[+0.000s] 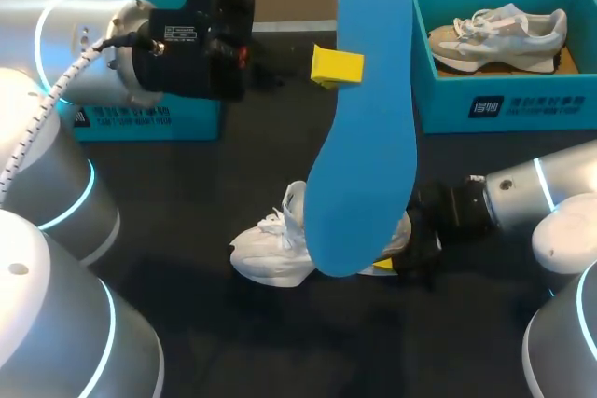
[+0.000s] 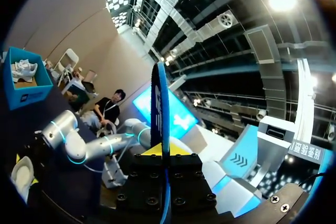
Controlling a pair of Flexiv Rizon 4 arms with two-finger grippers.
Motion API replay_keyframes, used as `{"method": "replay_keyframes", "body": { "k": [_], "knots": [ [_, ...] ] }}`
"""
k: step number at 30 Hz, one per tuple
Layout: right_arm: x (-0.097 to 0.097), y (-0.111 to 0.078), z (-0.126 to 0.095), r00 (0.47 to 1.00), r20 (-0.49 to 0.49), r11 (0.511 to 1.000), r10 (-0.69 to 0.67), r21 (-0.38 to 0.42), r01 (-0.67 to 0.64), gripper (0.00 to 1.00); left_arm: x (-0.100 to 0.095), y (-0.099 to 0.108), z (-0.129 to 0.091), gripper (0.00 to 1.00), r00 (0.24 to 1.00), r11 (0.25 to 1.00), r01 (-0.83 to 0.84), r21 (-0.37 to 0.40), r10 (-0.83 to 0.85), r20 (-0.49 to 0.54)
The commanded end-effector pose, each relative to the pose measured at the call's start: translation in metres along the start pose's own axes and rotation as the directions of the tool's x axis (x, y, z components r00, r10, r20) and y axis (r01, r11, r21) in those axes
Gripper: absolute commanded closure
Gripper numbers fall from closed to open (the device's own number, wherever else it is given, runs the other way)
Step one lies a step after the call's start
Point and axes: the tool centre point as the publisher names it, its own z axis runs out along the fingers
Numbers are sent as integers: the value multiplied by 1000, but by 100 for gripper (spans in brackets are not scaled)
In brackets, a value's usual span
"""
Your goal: Take the shoe out of the shoebox, open the shoe tongue, remove and reinsert the insole, then place the shoe into the shoebox
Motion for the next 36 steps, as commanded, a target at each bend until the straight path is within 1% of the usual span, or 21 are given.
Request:
{"method": "replay_keyframes", "body": {
  "k": [1,2,5,8,10,12,13,14,15,16,18,20,23,26,29,32,36],
  "knots": [
    [7,12,-14,1000,26,997,7,78,-9,0,0,1,0,100,1000,1000,1,-1,-1,1],
    [7,13,-17,999,33,997,8,77,-11,0,0,1,0,100,1000,1000,1,-1,-1,1],
    [7,18,-24,999,40,994,8,112,-13,0,0,1,0,100,1000,1000,1,-1,-1,1],
    [7,25,-30,999,42,983,15,183,-22,0,0,1,0,100,1000,1000,1,-1,-1,1],
    [7,29,-34,998,51,977,21,211,-31,0,0,1,0,100,1000,1000,1,-1,-1,1],
    [9,33,-39,998,61,960,26,277,-42,0,0,1,0,100,1000,1000,1,-1,-1,1],
    [10,35,-41,997,67,958,28,284,-46,0,0,1,0,100,1000,1000,1,-1,-1,1],
    [10,39,-41,998,58,963,20,266,-35,0,0,1,0,100,1000,1000,1,-1,-1,1],
    [11,41,-42,998,64,948,20,316,-39,0,0,1,0,100,1000,1000,1,-1,-1,1],
    [11,44,-42,998,60,942,10,335,-30,0,0,1,0,100,1000,1000,1,-1,-1,1],
    [12,51,-41,998,61,930,-1,367,-22,0,0,1,0,100,1000,1000,1,-1,-1,1],
    [13,56,-42,996,86,927,4,373,-36,0,0,1,0,100,1000,1000,1,-1,-1,1],
    [13,62,-43,994,105,897,8,439,-54,0,0,1,0,100,1000,1000,1,-1,-1,1],
    [14,69,-42,993,118,874,13,481,-69,0,0,1,0,100,1000,1000,1,-1,-1,1],
    [14,76,-41,993,114,835,14,545,-74,0,0,1,0,100,1000,1000,1,-1,-1,1],
    [15,81,-42,992,124,814,36,572,-101,0,0,1,0,100,1000,1000,1,-1,-1,1],
    [15,81,-42,992,124,814,36,572,-101,0,0,1,0,100,1000,1000,1,-1,-1,1]
  ]
}}
